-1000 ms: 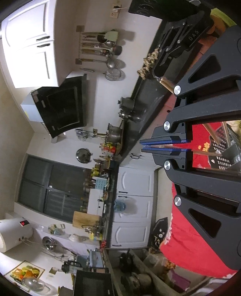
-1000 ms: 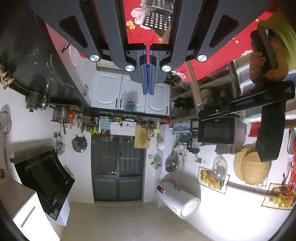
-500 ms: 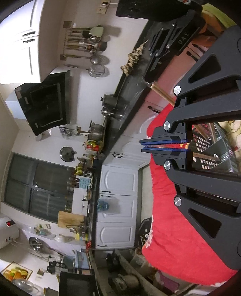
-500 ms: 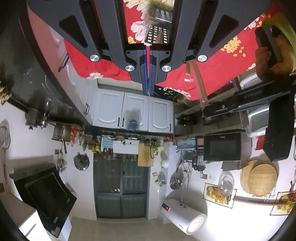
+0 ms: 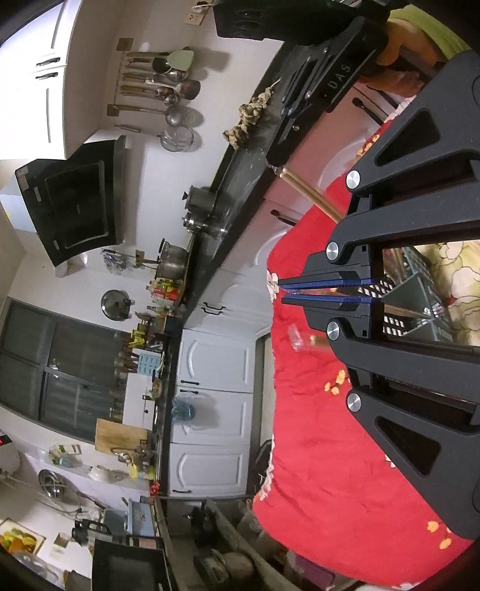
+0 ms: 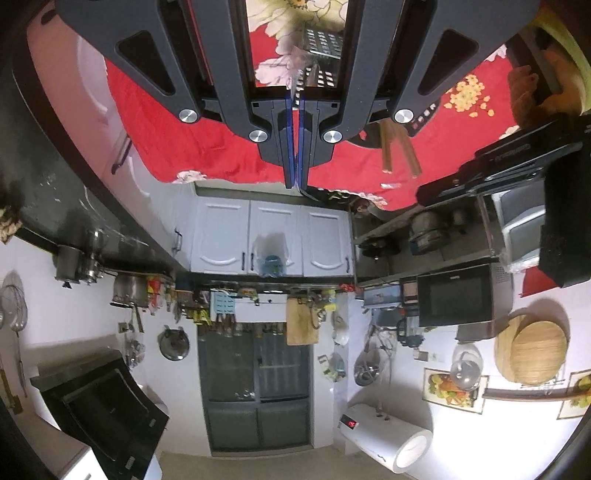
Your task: Organize utensils
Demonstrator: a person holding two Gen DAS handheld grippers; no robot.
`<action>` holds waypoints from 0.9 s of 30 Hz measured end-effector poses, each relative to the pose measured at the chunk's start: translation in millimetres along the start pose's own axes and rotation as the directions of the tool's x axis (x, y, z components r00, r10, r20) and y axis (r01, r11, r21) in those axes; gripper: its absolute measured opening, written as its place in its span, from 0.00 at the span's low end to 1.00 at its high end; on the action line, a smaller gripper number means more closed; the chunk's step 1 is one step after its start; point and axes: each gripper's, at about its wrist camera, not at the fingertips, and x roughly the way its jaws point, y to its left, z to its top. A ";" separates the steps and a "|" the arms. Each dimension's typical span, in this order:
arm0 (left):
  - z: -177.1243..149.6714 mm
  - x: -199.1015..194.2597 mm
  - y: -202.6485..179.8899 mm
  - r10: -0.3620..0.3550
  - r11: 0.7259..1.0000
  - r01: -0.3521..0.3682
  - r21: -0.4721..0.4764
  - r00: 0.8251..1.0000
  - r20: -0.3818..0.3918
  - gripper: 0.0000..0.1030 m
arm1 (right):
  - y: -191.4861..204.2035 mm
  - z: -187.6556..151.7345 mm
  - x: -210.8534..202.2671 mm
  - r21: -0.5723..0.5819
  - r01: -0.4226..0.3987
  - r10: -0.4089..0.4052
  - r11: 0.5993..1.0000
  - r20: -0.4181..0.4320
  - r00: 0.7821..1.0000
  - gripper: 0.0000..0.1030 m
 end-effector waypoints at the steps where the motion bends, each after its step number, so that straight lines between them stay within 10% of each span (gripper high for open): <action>1: -1.6 0.4 0.4 0.000 1.000 0.000 -0.001 1.000 -0.004 0.01 | -0.4 -1.6 -0.6 0.007 0.000 0.000 1.000 -0.003 1.000 0.10; 4: -6.1 -0.6 0.4 0.018 1.000 -0.018 0.014 1.000 -0.002 0.01 | -3.9 -6.5 -7.1 0.034 0.014 -0.014 0.999 0.016 1.000 0.37; 7: -10.1 -3.9 0.8 0.039 0.999 -0.040 0.023 0.999 0.011 0.12 | -6.8 -10.1 -12.8 0.052 0.017 -0.018 0.998 0.019 1.000 0.40; 18: -16.9 -31.6 2.1 0.082 0.996 -0.085 0.022 0.992 0.097 0.82 | -7.1 -21.9 -34.9 0.044 0.061 -0.063 0.997 0.043 0.997 0.65; 27: -16.1 -63.3 3.9 0.109 0.994 -0.110 -0.001 0.985 0.132 0.90 | -3.9 -29.9 -51.7 0.049 0.067 -0.070 0.997 0.060 0.996 0.82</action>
